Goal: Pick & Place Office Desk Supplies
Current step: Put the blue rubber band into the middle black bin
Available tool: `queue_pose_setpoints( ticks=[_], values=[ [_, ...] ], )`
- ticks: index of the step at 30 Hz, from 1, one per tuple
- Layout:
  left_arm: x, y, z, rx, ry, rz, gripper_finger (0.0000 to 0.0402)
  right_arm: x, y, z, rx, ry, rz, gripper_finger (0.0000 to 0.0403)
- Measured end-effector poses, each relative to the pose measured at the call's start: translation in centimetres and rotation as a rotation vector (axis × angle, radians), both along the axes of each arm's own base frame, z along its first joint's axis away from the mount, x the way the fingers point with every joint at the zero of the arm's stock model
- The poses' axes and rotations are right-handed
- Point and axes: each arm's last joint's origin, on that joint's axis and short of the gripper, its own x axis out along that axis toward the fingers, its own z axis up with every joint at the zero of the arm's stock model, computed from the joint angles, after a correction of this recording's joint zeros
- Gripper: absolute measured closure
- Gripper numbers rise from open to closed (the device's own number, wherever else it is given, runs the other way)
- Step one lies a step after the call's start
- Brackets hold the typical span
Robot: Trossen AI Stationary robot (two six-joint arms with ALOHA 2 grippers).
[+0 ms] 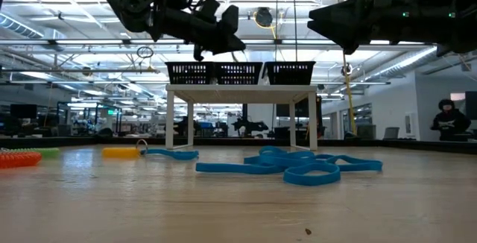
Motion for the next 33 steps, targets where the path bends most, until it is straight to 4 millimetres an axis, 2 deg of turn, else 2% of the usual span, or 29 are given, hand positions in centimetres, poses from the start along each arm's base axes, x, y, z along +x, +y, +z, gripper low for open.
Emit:
queue_pose_setpoints(
  ticks=[18, 33],
  values=[
    [0.04, 0.13, -0.30, -0.007, 0.014, 0.003, 0.0391, 0.03, 0.01, -0.11, 0.006, 0.011, 0.004, 0.0247],
    [-0.03, 0.23, -0.40, -0.033, 0.008, 0.049, 0.0241, 0.03, 0.01, -0.14, 0.007, 0.014, 0.004, 0.0247]
  ],
)
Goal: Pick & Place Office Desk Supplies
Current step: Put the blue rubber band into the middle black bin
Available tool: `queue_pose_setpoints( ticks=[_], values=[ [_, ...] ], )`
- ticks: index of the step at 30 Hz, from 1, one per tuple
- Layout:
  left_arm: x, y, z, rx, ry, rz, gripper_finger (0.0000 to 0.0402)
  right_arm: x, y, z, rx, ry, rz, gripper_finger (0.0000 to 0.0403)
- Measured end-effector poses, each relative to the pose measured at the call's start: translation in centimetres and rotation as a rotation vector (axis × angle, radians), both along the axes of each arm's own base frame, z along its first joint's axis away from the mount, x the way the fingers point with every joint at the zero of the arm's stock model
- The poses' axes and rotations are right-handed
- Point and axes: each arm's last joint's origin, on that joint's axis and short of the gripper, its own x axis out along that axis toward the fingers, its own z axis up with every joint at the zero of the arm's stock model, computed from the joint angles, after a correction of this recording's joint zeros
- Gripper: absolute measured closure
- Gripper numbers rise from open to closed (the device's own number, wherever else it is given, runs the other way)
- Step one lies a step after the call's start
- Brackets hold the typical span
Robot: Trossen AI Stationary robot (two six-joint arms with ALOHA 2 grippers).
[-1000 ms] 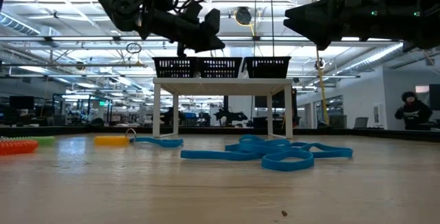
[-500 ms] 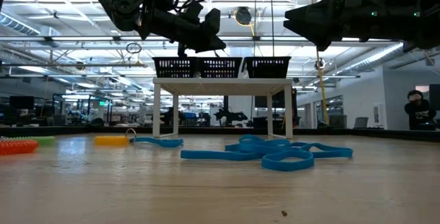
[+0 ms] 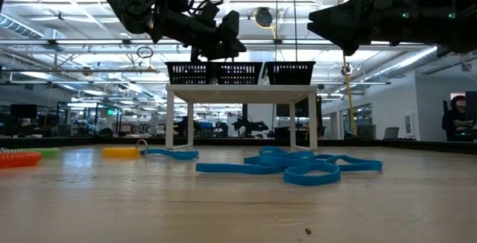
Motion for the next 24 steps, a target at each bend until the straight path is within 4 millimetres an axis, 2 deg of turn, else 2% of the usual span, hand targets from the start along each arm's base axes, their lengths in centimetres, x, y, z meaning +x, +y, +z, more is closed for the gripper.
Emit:
queue_pose_setpoints(
  ticks=[10, 18, 21, 24],
  values=[
    [0.0, 0.0, 0.0, -0.008, -0.005, 0.002, 0.0186, 0.0, 0.0, 0.0, 0.000, 0.001, 0.000, 0.0247],
    [0.0, 0.1, 0.0, -0.115, -0.062, 0.011, 0.0150, 0.0, 0.0, 0.0, 0.000, 0.001, 0.000, 0.0247],
    [0.6, 0.2, 0.9, -0.152, -0.040, -0.017, 0.0139, 0.0, 0.0, 0.0, 0.000, 0.001, 0.000, 0.0247],
    [1.5, 0.3, 2.8, -0.197, 0.076, -0.053, 0.0135, 0.0, 0.0, 0.0, 0.000, 0.001, 0.000, 0.0247]
  ],
)
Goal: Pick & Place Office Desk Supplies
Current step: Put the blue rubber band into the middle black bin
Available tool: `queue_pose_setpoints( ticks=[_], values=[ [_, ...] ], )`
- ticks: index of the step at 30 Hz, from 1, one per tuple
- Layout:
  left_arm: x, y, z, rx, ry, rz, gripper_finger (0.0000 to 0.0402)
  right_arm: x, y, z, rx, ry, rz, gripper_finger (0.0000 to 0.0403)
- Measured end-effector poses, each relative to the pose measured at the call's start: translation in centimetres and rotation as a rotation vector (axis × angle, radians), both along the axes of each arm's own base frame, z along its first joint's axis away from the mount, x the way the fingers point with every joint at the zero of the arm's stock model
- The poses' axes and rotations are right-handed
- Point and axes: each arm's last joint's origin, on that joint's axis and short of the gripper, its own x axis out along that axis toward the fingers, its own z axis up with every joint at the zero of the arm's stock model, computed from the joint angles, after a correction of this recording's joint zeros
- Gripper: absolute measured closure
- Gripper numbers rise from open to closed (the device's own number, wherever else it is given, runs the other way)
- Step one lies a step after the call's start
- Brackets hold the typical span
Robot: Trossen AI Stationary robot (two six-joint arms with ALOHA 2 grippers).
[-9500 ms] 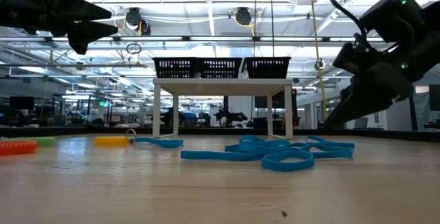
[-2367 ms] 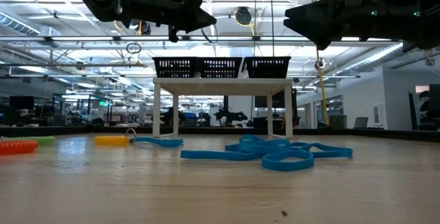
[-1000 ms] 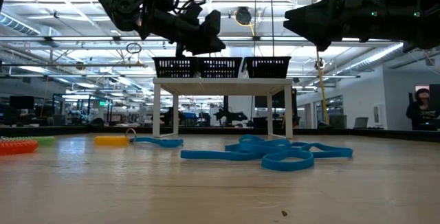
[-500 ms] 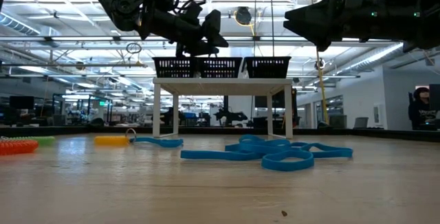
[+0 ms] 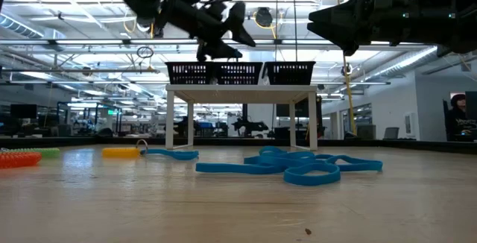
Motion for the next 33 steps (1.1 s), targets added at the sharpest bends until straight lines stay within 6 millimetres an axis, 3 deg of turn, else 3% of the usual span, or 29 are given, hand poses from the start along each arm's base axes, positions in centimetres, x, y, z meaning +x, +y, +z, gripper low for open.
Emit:
queue_pose_setpoints(
  ticks=[7, 11, 19, 27, 29, 33],
  values=[
    [0.2, -0.1, 5.0, -0.073, 0.266, -0.004, 0.0149, 0.0, 0.0, 0.0, 0.000, 0.000, 0.000, 0.0247],
    [-0.3, -0.2, 6.4, -0.087, 0.333, -0.016, 0.0153, 0.0, 0.0, 0.0, 0.000, 0.000, 0.000, 0.0247],
    [-0.3, 0.1, 5.8, -0.089, 0.378, -0.017, 0.0144, 0.0, 0.0, 0.0, 0.000, -0.001, 0.000, 0.0248],
    [1.2, 0.0, 3.0, -0.144, 0.454, -0.093, 0.0142, 0.0, 0.0, 0.0, 0.000, -0.005, 0.000, 0.0248],
    [1.1, 0.3, 3.0, -0.152, 0.450, -0.079, 0.0142, 0.0, 0.0, 0.0, 0.000, -0.005, 0.001, 0.0248],
    [0.7, 1.0, 5.2, -0.173, 0.376, -0.050, 0.0142, 0.0, 0.0, 0.0, 0.000, -0.005, 0.001, 0.0248]
  ],
)
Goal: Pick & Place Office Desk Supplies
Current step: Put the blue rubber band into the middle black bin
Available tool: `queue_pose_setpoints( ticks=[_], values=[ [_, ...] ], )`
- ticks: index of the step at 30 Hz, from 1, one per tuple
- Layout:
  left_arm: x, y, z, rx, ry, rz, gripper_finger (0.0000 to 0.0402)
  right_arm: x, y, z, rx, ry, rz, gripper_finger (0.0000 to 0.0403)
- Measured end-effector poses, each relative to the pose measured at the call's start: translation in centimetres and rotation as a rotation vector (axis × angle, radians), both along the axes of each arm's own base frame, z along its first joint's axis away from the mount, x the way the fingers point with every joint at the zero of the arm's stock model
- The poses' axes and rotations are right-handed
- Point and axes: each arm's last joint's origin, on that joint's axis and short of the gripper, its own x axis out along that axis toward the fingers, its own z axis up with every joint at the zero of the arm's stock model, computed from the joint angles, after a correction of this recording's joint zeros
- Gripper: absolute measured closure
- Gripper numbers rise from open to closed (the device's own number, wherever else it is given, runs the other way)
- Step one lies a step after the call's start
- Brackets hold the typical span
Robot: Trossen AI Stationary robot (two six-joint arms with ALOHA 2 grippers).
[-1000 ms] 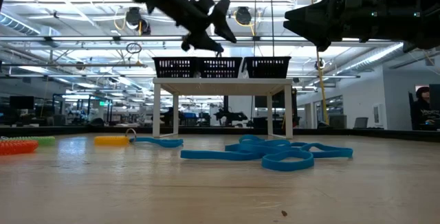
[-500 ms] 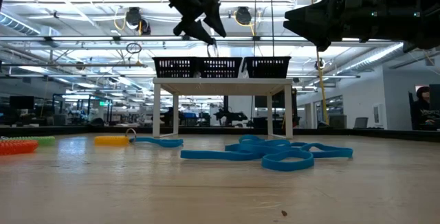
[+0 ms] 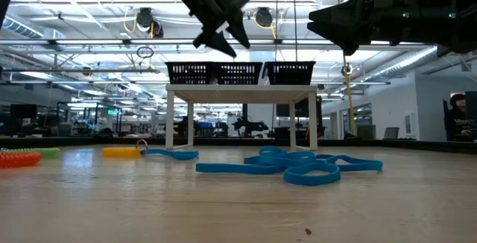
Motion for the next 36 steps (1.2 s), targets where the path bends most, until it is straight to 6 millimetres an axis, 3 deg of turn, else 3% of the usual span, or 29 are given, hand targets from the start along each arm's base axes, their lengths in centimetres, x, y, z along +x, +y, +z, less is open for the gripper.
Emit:
queue_pose_setpoints(
  ticks=[8, 15, 19, 25, 31, 36],
  values=[
    [-0.2, -0.5, 1.2, 0.017, -0.016, -0.067, 0.0141, 0.0, 0.0, -0.1, 0.018, 0.007, 0.004, 0.0248],
    [-1.3, -6.5, 3.3, 0.116, -0.064, -0.305, 0.0138, 0.1, 0.0, -0.5, 0.067, 0.047, 0.016, 0.0248],
    [-3.4, -10.0, 4.5, 0.216, -0.181, -0.360, 0.0139, 0.1, 0.2, -0.7, 0.060, 0.061, 0.058, 0.0248],
    [-7.6, -12.9, 2.3, 0.269, -0.320, -0.358, 0.0149, 0.1, 1.1, -0.7, 0.042, 0.064, 0.158, 0.0248],
    [-11.5, -14.0, -0.5, 0.261, -0.441, -0.354, 0.0152, -0.1, 3.5, -0.7, -0.002, 0.068, 0.264, 0.0248],
    [-14.3, -14.4, -1.6, 0.287, -0.552, -0.362, 0.0147, -0.1, 5.8, -0.5, -0.004, 0.101, 0.284, 0.0248]
  ],
)
